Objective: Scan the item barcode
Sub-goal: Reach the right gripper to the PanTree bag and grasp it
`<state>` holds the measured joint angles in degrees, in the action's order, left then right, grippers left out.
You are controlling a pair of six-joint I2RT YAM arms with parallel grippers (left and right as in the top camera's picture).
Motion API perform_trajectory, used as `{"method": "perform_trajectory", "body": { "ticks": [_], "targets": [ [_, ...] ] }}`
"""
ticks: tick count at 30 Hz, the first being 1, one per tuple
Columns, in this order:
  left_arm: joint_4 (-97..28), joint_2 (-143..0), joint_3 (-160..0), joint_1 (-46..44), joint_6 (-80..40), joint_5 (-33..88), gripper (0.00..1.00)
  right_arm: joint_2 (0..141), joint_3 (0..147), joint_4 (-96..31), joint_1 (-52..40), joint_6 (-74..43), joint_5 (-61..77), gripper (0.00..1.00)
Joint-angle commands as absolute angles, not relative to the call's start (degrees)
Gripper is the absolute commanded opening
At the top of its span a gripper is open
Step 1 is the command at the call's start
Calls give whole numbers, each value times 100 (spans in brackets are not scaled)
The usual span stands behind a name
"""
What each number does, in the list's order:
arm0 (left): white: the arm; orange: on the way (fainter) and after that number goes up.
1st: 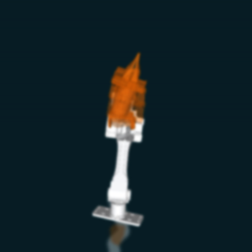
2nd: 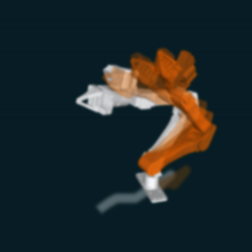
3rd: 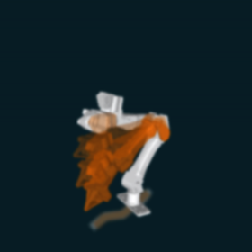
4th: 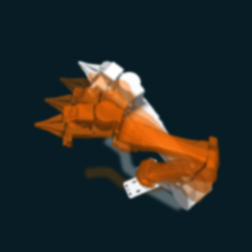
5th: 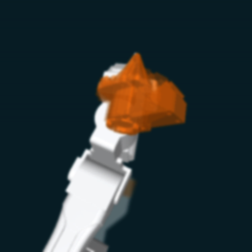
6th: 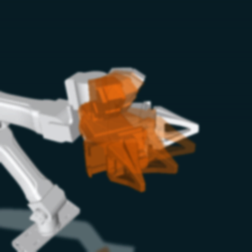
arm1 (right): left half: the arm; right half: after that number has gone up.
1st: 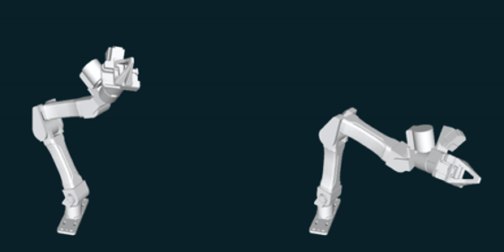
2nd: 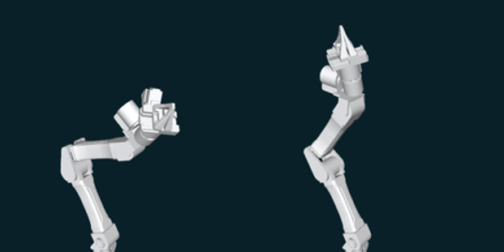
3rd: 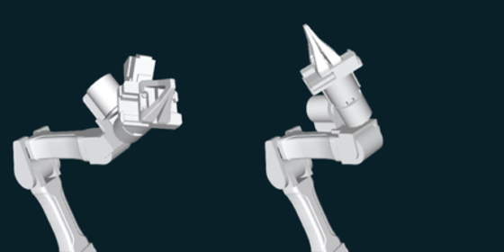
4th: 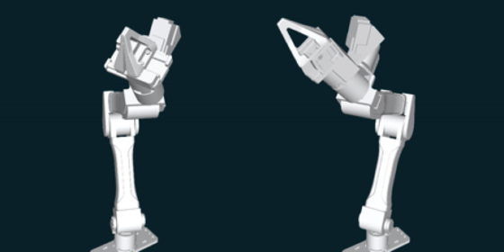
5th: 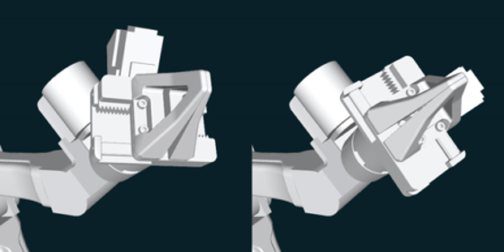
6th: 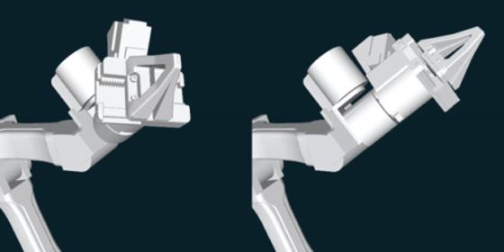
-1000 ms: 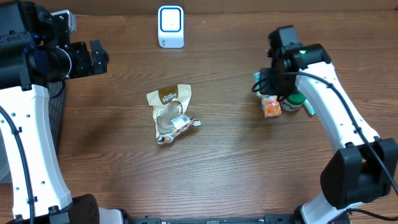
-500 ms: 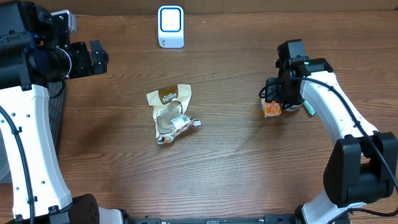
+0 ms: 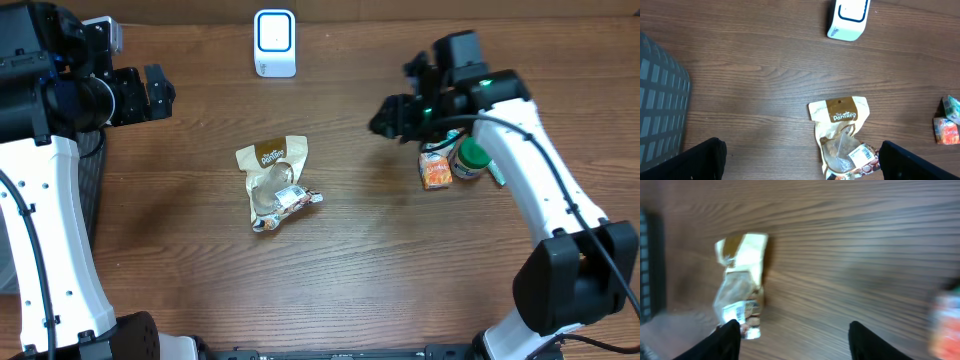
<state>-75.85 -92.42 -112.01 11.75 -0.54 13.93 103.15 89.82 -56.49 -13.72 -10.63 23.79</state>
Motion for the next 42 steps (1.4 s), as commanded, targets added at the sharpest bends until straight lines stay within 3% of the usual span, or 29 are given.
{"method": "perform_trajectory", "body": {
  "ticks": [1,9,12,14,21,28,35,42],
  "targets": [
    [-7585,-9251,-11244,1199,-130,1441,100,10484,8825,-5452,-1933,-1518,2644,68],
    [-7585,-9251,-11244,1199,-130,1441,100,11375,8812,-5205,-2853,-1804,2910,69],
    [-7585,-9251,-11244,1199,-130,1441,100,11487,8812,-4925,-3153,-1804,2954,60],
    [-7585,-9251,-11244,1199,-130,1441,100,11493,8814,-4438,-3457,-1850,2969,47],
    [-7585,-9251,-11244,1199,-130,1441,99,11509,8812,-3437,-4160,-1876,2650,45],
    [-7585,-9251,-11244,1199,-130,1441,100,11917,8812,-3483,-5009,-2412,2536,46],
    [-7585,-9251,-11244,1199,-130,1441,100,11950,8814,-4633,-4821,-2427,2003,45],
    [-7585,-9251,-11244,1199,-130,1441,100,11948,8825,-5590,-3164,-2320,1221,46]
  ]
}}
